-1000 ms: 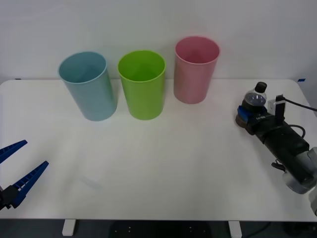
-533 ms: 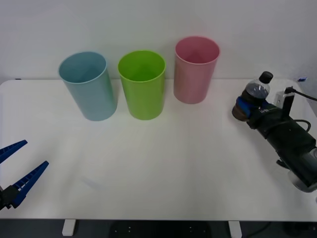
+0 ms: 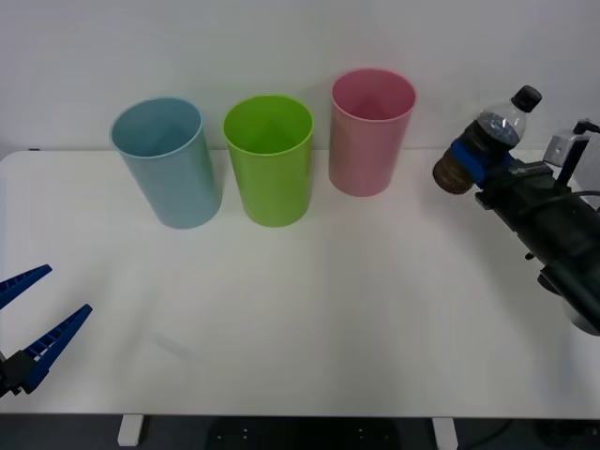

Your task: Grasp the object on the table and drop it into the matching bin: aluminum can to the light blue bin, PET bottle to the pink bin.

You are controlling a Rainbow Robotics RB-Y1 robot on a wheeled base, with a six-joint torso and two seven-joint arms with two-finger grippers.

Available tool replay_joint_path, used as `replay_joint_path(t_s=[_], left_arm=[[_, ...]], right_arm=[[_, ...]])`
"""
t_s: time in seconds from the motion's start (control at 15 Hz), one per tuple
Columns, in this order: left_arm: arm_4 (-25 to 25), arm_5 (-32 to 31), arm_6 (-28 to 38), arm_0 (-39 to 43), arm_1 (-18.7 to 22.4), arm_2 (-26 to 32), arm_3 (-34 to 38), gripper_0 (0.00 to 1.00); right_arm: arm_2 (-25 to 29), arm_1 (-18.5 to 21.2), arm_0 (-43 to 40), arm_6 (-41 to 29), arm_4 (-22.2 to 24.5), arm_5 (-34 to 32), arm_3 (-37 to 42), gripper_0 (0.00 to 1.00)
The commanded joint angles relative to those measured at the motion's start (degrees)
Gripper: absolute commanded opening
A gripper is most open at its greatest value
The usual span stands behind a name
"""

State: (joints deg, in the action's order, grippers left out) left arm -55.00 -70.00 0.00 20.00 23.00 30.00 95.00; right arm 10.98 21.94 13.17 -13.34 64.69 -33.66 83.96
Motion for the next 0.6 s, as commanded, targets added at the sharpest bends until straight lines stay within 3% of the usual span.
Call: replay_joint_path(t_s=[0.07,0.33,0.6], left_arm=[[0.00,0.00,0.00,0.00,0.00,0.00,0.00,1.00],[0.00,0.00,0.00,0.00,0.00,0.00,0.00,1.00],[0.00,0.00,0.00,0.00,0.00,0.00,0.00,1.00]], right_arm=[[-0.34,2.23,0.63,-5.64,-0.01,-0.17,3.23,0.00],[-1.48,5.66,4.94,-11.80,-0.01,-0.96,4.11,0.00],[-2.10,6.63,9.77,-14.17,3.95,-0.96,3.32,0.00]])
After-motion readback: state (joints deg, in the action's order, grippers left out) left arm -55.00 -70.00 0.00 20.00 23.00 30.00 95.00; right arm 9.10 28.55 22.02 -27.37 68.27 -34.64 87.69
